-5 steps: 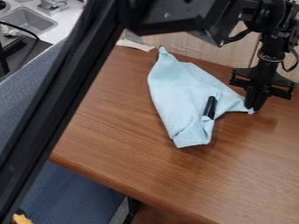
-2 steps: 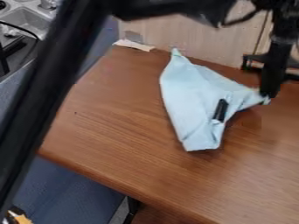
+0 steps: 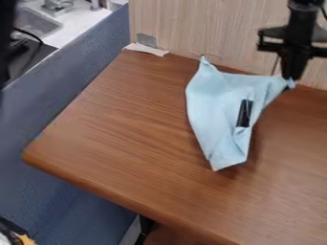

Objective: Fold the cloth from rigth to left

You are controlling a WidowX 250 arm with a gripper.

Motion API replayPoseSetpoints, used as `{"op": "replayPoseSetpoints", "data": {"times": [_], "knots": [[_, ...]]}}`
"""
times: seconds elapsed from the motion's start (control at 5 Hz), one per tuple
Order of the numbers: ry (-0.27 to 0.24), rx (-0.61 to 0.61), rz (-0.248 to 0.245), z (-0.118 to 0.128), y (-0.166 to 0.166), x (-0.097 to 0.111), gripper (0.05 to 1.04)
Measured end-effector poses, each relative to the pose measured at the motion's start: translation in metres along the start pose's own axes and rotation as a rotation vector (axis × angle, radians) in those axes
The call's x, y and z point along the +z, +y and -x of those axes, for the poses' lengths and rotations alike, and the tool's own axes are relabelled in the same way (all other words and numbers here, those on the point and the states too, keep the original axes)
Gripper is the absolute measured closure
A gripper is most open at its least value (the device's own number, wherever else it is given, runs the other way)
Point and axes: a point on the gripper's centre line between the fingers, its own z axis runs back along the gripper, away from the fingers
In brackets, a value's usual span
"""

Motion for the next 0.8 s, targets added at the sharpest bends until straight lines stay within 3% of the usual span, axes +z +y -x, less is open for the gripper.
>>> {"op": "replayPoseSetpoints", "data": {"times": [0.2, 0.6, 0.8], "knots": [[-0.031, 0.059, 0.012, 0.012, 0.026, 0.017, 1.026], [0.009, 0.136, -0.015, 0.038, 0.067, 0.001, 1.028], [0.004, 0.183, -0.014, 0.051, 0.083, -0.01, 1.028]]}}
